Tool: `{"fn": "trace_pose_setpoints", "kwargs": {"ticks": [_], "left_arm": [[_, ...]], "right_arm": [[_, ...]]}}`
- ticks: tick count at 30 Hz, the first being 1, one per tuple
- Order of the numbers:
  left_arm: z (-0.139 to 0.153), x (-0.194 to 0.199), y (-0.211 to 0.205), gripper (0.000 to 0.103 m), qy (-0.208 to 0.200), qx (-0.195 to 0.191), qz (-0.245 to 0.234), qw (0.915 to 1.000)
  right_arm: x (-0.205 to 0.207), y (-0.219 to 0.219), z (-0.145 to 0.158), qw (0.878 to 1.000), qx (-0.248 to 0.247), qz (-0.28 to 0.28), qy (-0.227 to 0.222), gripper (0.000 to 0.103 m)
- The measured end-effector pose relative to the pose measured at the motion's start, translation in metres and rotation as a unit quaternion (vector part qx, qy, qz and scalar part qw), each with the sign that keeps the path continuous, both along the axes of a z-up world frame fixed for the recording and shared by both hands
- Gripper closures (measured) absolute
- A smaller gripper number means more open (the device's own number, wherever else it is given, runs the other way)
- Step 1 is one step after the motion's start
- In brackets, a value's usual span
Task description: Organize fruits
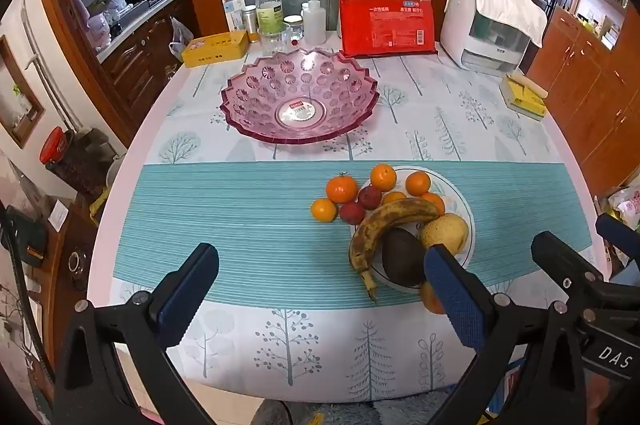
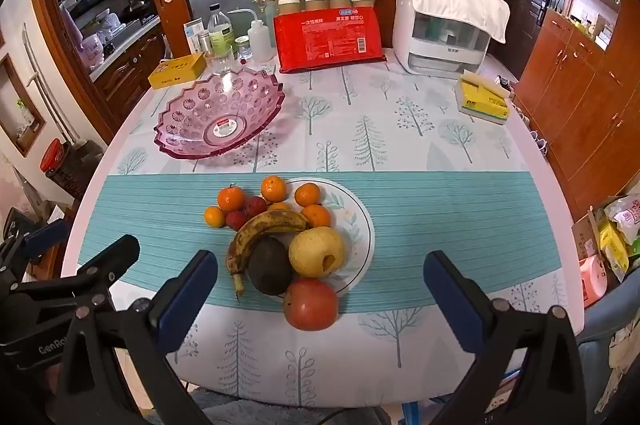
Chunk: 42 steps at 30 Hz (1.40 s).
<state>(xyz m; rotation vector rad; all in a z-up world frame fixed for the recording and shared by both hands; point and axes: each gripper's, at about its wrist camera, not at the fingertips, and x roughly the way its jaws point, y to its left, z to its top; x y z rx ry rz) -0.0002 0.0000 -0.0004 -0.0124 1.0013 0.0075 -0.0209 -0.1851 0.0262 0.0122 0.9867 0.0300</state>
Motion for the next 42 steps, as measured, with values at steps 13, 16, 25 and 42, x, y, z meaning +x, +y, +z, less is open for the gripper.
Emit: {"fn": "trace_pose_setpoints", "kwargs": {"ticks": [13, 16, 25, 42], "left_arm": [[-0.008, 0.005, -0.004, 0.001, 0.013, -0.010, -0.006, 0.9998], [-0.008, 0.004, -0.005, 0.001, 0.013, -0.012, -0.007, 0.9998], [-0.009, 0.004, -0.006, 0.001, 0.015, -0.011, -0.010, 0.9998], [-0.003, 0.002, -0.004, 0.001, 0.013, -0.008, -0.014, 0.9998]], "right_arm": [[0.000, -0.001, 0.000, 1.000, 0.002, 0.002, 0.000, 0.000], [-0.001, 0.000, -0.002, 1.000, 0.002, 0.002, -0.003, 0.000], [-0.005, 0.003, 0.001, 1.000, -0.006, 0.008, -0.018, 0.000], [-0.007, 0.003, 0.000, 1.000, -0.005, 0.005, -0.017, 0.000]]}}
